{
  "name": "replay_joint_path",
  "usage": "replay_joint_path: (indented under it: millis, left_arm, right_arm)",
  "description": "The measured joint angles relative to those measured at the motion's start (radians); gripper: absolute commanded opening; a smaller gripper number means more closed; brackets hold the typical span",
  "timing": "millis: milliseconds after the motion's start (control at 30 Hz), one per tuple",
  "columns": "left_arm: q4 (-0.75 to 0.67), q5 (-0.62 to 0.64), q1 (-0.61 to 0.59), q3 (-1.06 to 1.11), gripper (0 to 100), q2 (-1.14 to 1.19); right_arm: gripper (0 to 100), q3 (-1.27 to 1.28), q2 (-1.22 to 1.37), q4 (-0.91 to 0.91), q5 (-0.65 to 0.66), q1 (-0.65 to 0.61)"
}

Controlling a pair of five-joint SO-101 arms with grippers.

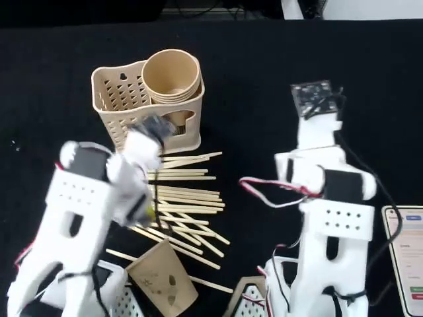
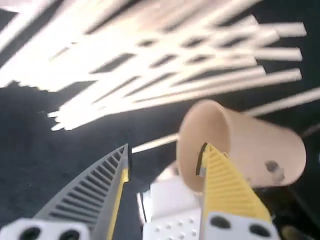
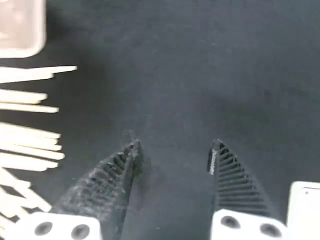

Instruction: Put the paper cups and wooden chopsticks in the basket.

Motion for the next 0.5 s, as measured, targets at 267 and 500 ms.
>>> replay_joint_path:
  millis: [267, 500]
  left_arm:
    - [0.000, 0.000, 0.123, 0.144, 24, -0.112]
    - [0.000, 0.000, 0.212, 0.147, 24, -0.112]
  right_arm:
    - [21.8, 0.000, 0.017, -0.015, 0.014, 0.048]
    - [21.7, 0.000, 0.017, -0.021, 0.021, 0.072]
